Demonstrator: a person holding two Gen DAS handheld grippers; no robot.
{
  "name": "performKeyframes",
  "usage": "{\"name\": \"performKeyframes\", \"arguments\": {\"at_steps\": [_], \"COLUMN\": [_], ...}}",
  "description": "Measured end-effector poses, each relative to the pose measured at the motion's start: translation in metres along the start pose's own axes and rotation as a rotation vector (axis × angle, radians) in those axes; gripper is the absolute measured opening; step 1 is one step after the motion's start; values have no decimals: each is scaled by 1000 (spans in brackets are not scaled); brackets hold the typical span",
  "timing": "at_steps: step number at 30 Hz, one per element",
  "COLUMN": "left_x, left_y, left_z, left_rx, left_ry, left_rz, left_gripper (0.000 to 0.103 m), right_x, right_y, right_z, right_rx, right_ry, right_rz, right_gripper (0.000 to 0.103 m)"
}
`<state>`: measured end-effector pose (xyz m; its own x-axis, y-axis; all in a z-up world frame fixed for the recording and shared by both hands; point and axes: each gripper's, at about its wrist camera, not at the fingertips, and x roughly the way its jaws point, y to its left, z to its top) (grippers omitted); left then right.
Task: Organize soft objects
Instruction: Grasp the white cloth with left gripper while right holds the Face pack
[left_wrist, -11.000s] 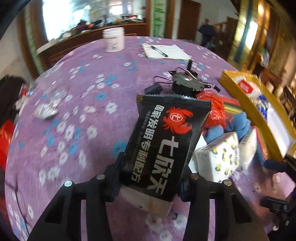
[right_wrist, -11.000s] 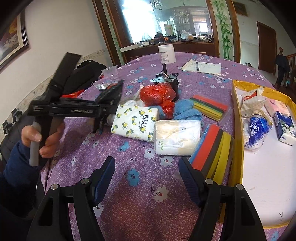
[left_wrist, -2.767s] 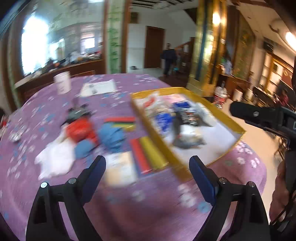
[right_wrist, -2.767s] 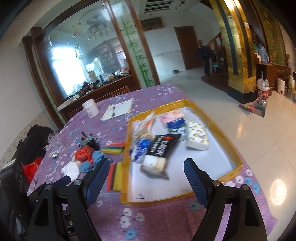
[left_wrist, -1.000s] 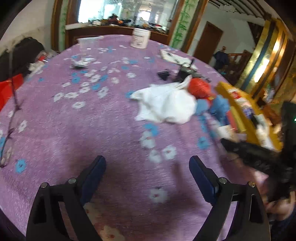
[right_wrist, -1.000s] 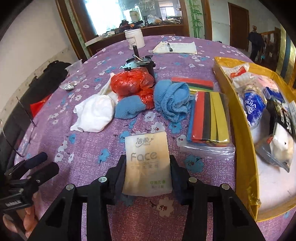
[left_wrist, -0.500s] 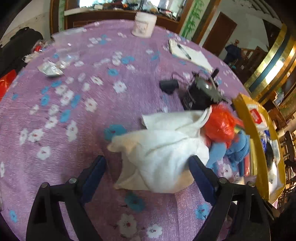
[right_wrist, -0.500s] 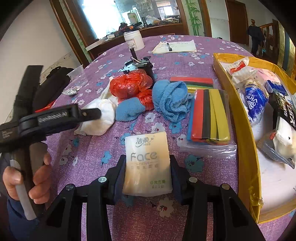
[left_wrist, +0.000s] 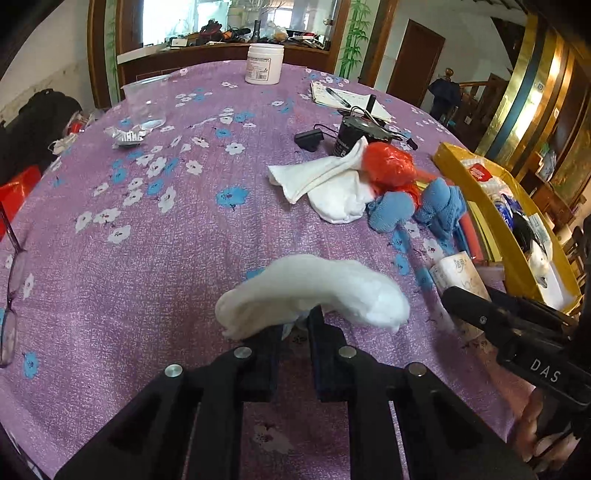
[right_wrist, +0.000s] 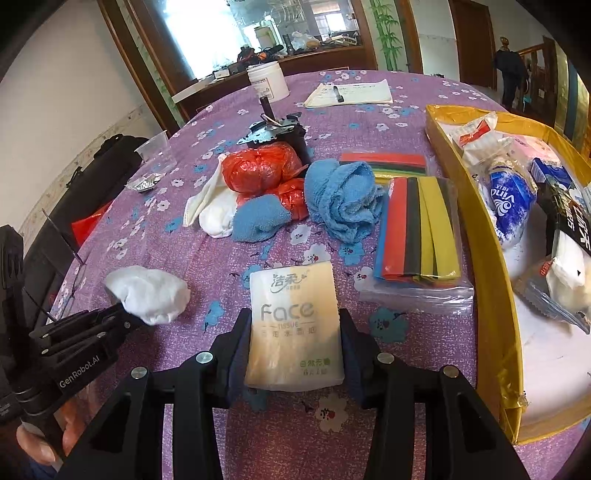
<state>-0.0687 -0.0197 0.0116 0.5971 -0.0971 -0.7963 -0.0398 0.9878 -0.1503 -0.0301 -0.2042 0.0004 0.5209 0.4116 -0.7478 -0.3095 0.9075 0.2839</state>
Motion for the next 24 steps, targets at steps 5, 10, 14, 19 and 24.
{"name": "performKeyframes", "arguments": {"at_steps": [5,10,14,19,24], "left_x": [-10,-24,-42,-55,-28], "left_y": [-1,-6,-9,-13,-15], "left_z": [-3,-2,1,4,2], "left_rx": [12,44,69,110,125], "left_ry": [-3,-60,-93,-147,-30], "left_rz": [-26,12,2,32,37], "left_gripper": [14,63,77,84,84], "right_x": [1,1,1,-1,0], "right_y": [0,1,0,1,4], "right_z": [0,1,1,-1,-1], "right_rx": [3,6,9,9,-10], "right_ry": [1,1,-1,-10,-6], "right_rz": [6,5,6,-5,-21], "right_gripper": [49,49,49,49,49]}}
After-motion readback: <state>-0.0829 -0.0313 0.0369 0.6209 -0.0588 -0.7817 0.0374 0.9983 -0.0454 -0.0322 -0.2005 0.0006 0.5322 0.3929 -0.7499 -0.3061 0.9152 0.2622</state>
